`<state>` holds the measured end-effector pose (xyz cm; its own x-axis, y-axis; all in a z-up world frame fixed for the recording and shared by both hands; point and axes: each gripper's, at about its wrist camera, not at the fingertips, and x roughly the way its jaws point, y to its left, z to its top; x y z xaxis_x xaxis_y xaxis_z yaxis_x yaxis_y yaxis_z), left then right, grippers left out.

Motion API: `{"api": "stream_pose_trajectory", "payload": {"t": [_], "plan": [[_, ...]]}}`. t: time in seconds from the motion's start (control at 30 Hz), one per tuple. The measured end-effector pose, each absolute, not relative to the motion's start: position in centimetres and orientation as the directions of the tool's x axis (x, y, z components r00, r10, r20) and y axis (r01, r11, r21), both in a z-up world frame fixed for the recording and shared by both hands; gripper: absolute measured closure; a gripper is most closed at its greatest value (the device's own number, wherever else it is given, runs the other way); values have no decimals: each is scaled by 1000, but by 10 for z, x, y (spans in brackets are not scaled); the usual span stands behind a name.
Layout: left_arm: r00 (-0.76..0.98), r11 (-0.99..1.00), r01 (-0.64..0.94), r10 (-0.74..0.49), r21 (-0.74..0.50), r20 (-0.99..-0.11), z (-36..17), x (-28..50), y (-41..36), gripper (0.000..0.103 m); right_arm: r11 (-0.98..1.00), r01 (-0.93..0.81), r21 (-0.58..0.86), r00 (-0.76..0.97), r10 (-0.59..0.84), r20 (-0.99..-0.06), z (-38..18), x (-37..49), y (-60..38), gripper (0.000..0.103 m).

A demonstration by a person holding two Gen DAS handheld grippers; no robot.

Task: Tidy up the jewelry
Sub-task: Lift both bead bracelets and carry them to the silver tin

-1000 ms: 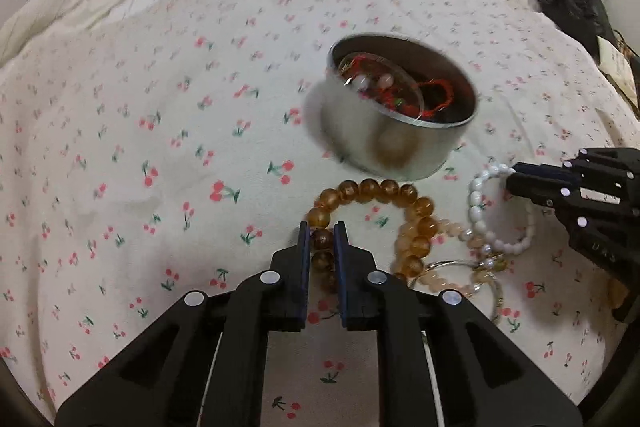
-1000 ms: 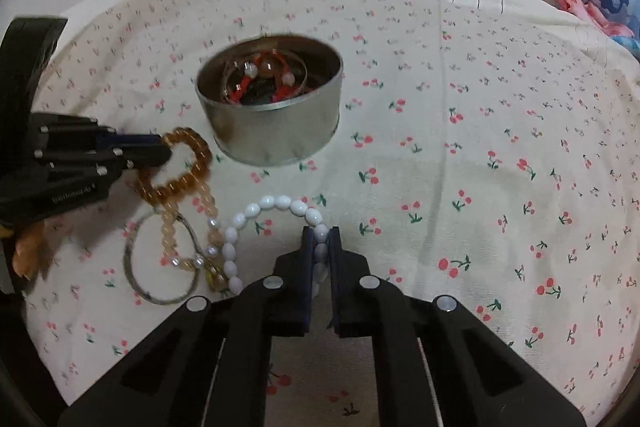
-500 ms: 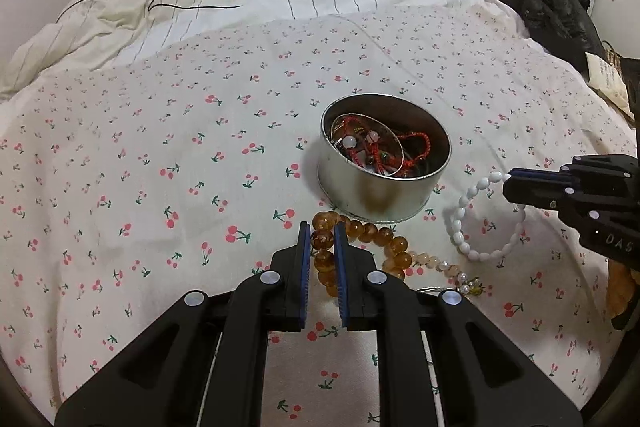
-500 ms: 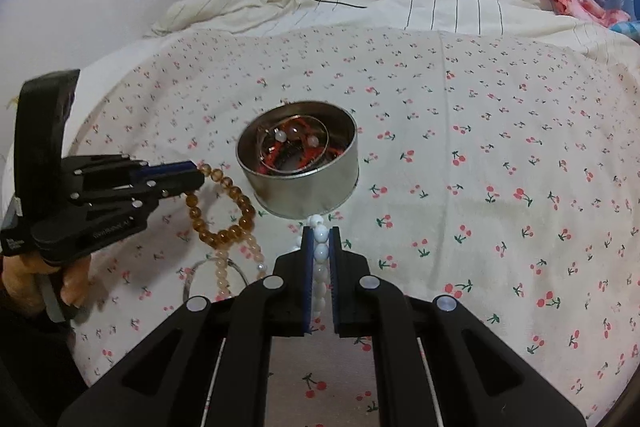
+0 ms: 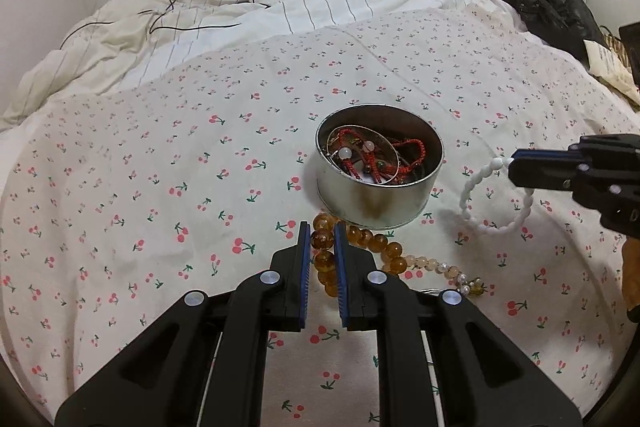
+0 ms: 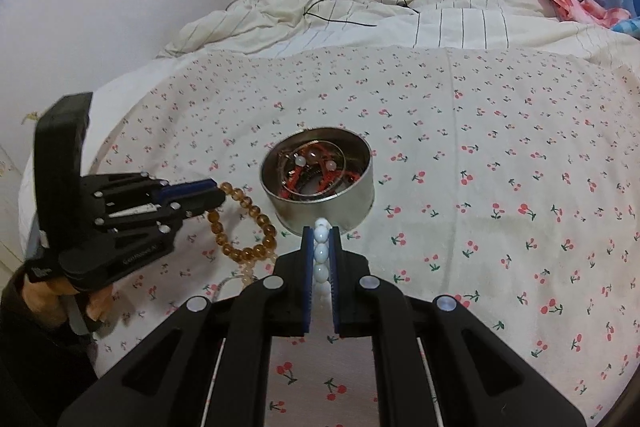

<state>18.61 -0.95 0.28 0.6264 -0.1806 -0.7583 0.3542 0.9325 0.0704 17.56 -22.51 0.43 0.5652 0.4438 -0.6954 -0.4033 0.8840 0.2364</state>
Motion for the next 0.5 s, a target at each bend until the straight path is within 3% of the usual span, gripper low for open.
{"api": "stream_pose_trajectory", "payload": {"t": [0.5], "plan": [[686,927,359,-180,113,-705,20,175,-13,92,847,-425,320,575,525,-627,21,171,-231,95]]}}
